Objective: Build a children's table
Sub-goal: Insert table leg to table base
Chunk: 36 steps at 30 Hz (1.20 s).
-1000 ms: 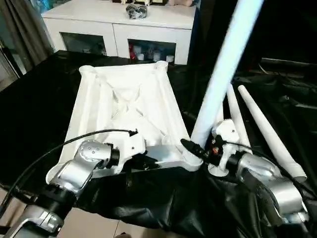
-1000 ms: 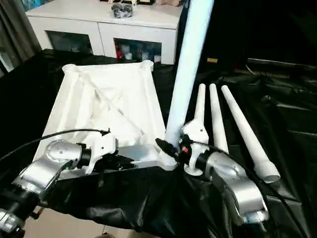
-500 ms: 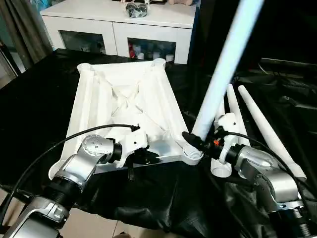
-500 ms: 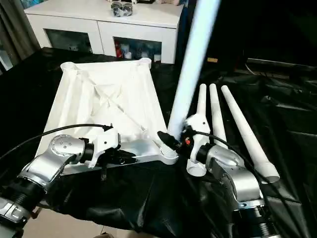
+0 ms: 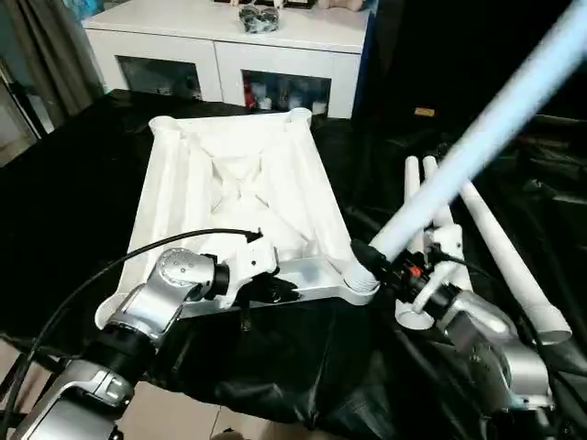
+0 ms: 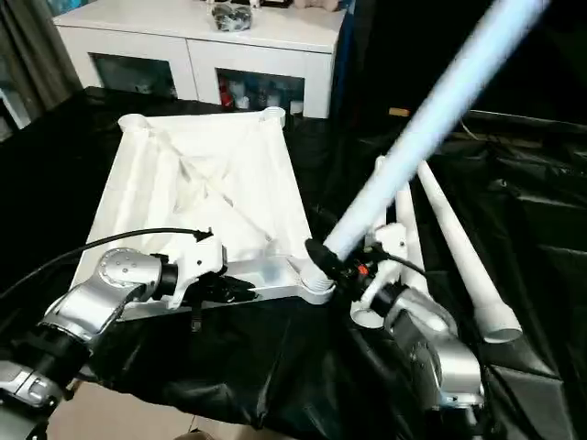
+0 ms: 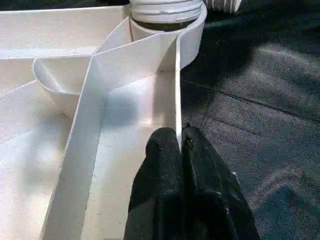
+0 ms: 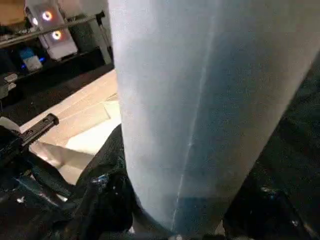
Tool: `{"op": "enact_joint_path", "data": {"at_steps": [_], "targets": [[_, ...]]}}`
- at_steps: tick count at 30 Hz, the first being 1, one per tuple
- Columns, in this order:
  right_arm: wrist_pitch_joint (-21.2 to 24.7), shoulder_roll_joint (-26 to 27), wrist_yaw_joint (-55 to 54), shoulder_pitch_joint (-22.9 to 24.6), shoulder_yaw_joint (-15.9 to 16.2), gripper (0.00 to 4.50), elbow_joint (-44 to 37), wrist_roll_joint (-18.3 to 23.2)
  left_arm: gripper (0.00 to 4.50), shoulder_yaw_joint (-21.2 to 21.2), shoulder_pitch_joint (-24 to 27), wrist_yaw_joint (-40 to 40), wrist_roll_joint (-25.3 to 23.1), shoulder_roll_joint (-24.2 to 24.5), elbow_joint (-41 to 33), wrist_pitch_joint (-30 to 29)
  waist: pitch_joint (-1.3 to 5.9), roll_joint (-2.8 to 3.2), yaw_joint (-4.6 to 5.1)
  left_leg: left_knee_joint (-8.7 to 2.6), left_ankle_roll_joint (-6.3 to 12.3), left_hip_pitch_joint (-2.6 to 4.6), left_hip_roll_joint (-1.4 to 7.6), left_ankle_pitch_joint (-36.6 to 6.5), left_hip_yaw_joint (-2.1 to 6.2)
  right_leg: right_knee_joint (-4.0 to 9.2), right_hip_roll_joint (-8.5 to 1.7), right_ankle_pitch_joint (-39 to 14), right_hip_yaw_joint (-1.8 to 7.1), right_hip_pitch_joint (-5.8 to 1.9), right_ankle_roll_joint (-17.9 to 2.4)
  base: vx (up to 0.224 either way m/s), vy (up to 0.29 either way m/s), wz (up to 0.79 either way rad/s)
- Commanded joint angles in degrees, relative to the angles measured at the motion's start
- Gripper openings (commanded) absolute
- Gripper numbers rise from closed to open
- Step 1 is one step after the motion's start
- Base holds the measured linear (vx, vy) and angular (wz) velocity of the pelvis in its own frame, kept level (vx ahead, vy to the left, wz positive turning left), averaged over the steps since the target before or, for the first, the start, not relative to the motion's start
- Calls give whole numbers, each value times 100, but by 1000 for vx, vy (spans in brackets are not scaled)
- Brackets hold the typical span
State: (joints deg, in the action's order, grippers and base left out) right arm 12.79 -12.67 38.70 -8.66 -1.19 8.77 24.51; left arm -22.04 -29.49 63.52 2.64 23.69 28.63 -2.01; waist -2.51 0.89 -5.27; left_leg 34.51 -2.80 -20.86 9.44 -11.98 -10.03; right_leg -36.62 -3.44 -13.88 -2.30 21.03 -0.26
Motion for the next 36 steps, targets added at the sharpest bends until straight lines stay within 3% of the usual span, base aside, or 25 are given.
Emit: {"op": "enact_joint_path", "data": {"at_steps": [1, 5, 9, 18, 21, 23, 24, 29, 30, 31, 34, 36], "targets": [[119, -73, -11, 247, 249, 189, 300, -336, 0, 242, -175, -204, -2, -37, 113, 74, 215, -38, -1, -529, -41, 65, 415, -1359, 170, 623, -589, -1654, 329, -91, -1022, 0, 0, 0], [-52, -244, -71, 298, 532, 189, 147, -736, 0, 248, -202, -212, -25, -55, 164, 115, 204, -46, 2, -544, -62, 74, 422, -1436, 177, 646, -591, -1875, 334, -76, -940, 0, 0, 0], [-80, -384, -50, 181, 809, 189, 61, -1083, 0, 237, -191, -211, -55, -60, 165, 151, 198, -92, 13, -556, -19, 59, 425, -1344, 174, 647, -590, -1824, 332, -82, -904, 0, 0, 0], [24, -421, 282, -365, 1187, 189, 535, -1304, 0, 154, -69, -45, -72, 12, -34, 135, 167, -97, 70, -594, -122, 78, 439, -1705, 202, 698, -607, -2326, 332, -46, -857, 0, 0, 0], [21, -419, 390, -537, 1238, 189, 731, -1348, 0, 126, -32, 44, -72, 50, -107, 110, 130, -107, 105, -620, -160, 46, 429, -1852, 230, 707, -612, -2512, 329, -57, -825, 0, 0, 0], [21, -419, 390, -537, 1238, 189, 731, -1348, 0, 126, -32, 44, -72, 50, -107, 110, 124, -111, 119, -624, -184, 80, 436, -1949, 232, 730, -614, -2630, 337, -31, -790, 0, 0, 0], [21, -419, 390, -537, 1238, 189, 731, -1348, 0, 126, -32, 44, -72, 50, -107, 110, 125, -119, 122, -622, -184, 109, 439, -1973, 222, 744, -615, -2599, 349, -16, -806, 0, 0, 0], [20, -422, 430, -601, 1259, 189, 802, -1363, 0, 114, -21, 74, -77, 67, -133, 100, 132, -126, 133, -630, -145, 108, 449, -1828, 203, 712, -599, -2166, 351, -31, -952, 0, 0, 0], [-60, -492, 973, -804, 1459, 189, 1050, -1342, 0, 36, 17, 362, -60, 203, -346, 94, 70, -129, 144, -634, -93, 75, 434, -1866, 204, 705, -598, -2152, 355, -16, -1006, 0, 0, 0], [-60, -492, 973, -804, 1459, 189, 1050, -1342, 0, 36, 17, 362, -60, 203, -346, 94, 70, -129, 152, -639, -80, 74, 436, -1865, 206, 709, -602, -2178, 356, -25, -1014, 0, 0, 0], [-142, -566, 1459, -770, 1609, 189, 1037, -1271, 0, 16, 6, 681, 51, 281, -456, 190, 87, -130, 151, -632, -16, 81, 451, -1622, 184, 688, -593, -1744, 361, -45, -1088, 0, 0, 0], [-174, -585, 1564, -725, 1636, 189, 1013, -1257, 0, 18, -16, 779, 81, 306, -459, 214, 94, -145, 148, -621, 74, 76, 448, -1355, 166, 633, -572, -1122, 351, -75, -1237, 30, -3, 0]]}}
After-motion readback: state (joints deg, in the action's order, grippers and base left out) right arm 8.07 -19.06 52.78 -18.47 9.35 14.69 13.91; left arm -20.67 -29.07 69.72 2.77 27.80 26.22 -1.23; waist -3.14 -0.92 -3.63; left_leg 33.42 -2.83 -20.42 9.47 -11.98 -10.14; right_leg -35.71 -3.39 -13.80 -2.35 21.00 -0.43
